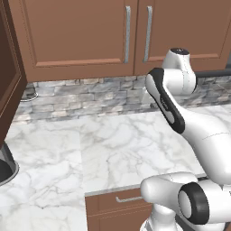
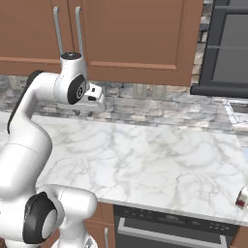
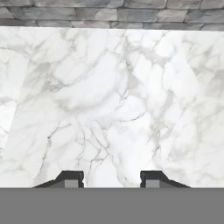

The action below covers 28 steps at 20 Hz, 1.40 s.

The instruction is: Open the cabinet. Pick the spray and place it next to the sink. Then close the cabinet.

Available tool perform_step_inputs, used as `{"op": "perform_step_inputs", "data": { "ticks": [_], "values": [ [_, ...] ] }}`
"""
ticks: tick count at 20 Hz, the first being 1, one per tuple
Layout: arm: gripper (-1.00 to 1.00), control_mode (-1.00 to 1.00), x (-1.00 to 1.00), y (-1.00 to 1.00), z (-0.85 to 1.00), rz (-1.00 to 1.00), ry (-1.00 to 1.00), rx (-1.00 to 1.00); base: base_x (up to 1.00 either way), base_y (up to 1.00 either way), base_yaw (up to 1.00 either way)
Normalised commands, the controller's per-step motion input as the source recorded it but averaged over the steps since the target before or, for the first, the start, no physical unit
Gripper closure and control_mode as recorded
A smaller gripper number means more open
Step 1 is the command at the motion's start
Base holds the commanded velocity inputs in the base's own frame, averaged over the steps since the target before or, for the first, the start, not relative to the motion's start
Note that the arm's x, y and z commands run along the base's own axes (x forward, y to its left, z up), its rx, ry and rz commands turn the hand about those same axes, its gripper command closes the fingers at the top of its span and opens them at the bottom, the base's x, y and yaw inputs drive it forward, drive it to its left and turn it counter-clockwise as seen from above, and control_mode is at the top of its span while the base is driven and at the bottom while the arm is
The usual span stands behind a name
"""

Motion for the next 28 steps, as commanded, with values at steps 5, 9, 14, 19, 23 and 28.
{"op": "perform_step_inputs", "data": {
  "ticks": [5,9,14,19,23,28],
  "values": [
    [-1.00,-1.00,0.00,0.04,0.00,0.00,0.00,0.00,0.00,0.00,0.00],
    [-1.00,-1.00,0.00,0.25,0.00,0.00,-0.13,0.00,0.00,0.00,0.00],
    [-1.00,-1.00,-0.34,0.22,0.27,0.00,-0.19,0.00,0.00,0.00,0.00],
    [-1.00,-1.00,-0.47,0.17,0.39,0.00,-0.26,0.00,0.00,0.00,0.00],
    [-1.00,-1.00,-0.28,0.00,0.28,0.00,-0.31,0.00,0.00,0.00,0.00],
    [-1.00,-1.00,-0.04,0.00,0.37,0.00,-0.24,0.00,0.00,0.00,0.00]
  ]
}}
